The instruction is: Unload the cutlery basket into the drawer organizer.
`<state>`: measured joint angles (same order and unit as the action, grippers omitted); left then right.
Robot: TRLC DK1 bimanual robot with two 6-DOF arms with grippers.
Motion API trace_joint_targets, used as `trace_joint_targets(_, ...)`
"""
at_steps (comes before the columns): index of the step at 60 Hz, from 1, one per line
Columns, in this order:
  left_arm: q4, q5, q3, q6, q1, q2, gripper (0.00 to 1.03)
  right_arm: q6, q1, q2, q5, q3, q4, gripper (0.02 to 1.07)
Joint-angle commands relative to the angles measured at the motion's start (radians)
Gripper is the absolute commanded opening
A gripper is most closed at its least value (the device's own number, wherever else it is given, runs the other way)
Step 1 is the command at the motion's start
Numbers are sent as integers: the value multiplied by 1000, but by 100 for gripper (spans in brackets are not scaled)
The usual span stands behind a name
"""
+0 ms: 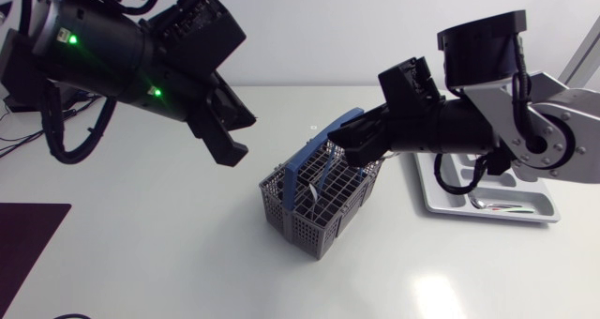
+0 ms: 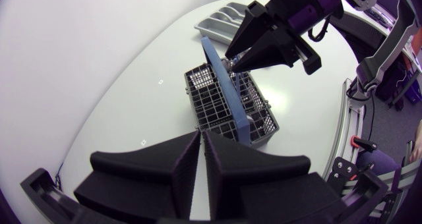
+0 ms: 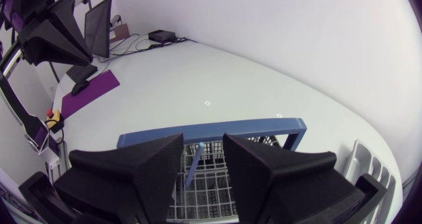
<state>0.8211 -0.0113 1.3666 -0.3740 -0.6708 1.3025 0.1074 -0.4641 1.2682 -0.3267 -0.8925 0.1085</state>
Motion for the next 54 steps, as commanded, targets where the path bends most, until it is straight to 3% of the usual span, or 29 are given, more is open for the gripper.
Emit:
trace_joint_targets(1, -2, -3, -8, -2, -4, 3, 15, -21, -8, 33, 12, -22, 10, 42)
trace_joint_targets(6, -2, -3, -11, -2, -4, 1, 15, -23, -10, 39, 12, -25, 8, 37)
trace_joint_targets(17, -4, -3, -20, -2, -4, 1, 15, -23, -19, 46, 15, -31, 2, 10)
trace_joint_targets(42, -7, -3, -31, 0, -10, -8, 15, -31, -25, -27, 14, 0, -1, 8)
trace_joint_targets(54, 23, -1, -55, -9, -72, -31, 15, -31, -24, -56, 11, -2, 10, 8)
